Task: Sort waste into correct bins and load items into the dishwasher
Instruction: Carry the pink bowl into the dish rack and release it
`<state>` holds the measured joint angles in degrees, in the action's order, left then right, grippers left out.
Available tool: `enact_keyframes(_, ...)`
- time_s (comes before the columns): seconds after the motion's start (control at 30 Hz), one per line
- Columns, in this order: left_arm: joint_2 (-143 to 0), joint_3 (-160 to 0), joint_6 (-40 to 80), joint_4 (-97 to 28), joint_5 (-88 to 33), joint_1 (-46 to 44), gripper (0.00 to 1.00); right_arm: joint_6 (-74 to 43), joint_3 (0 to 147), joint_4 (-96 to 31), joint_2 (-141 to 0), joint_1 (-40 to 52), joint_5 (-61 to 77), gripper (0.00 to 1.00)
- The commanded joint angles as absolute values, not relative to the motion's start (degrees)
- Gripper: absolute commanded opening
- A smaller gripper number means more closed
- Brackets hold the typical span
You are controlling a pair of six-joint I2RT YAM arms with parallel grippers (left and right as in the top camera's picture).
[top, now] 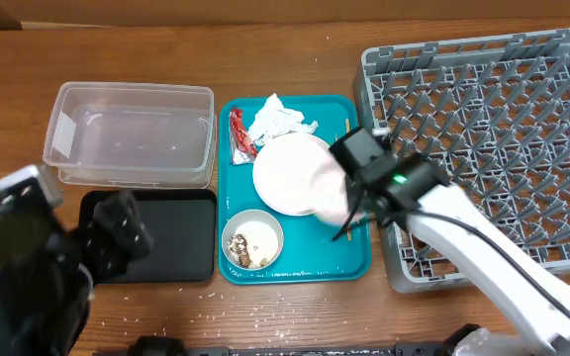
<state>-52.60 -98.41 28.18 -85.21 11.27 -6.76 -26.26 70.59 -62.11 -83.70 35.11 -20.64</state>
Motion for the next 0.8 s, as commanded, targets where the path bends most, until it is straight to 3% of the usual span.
enact_keyframes(0.0, -51.99, -98.52, 28.32, -85.76, 13.72, -7.16, 1.0, -33.28, 73.56, -58.46, -75.07, 31.7, -45.01, 0.04)
enact_keyframes(0.23, -52.1, -98.52, 28.34, -86.37, 13.72, -7.16, 1.0, -33.01, 73.45, -50.65, -76.27, 17.17, -60.9, 0.04)
enact_keyframes(0.47, -52.1, -98.52, 28.34, -86.37, 13.72, -7.16, 1.0, -32.64, 73.45, -50.59, -87.33, 5.28, -68.82, 0.04)
enact_keyframes(0.77, -52.1, -98.52, 28.34, -86.37, 13.72, -7.16, 1.0, -32.62, 73.45, -49.91, -99.09, 1.63, -71.26, 0.04)
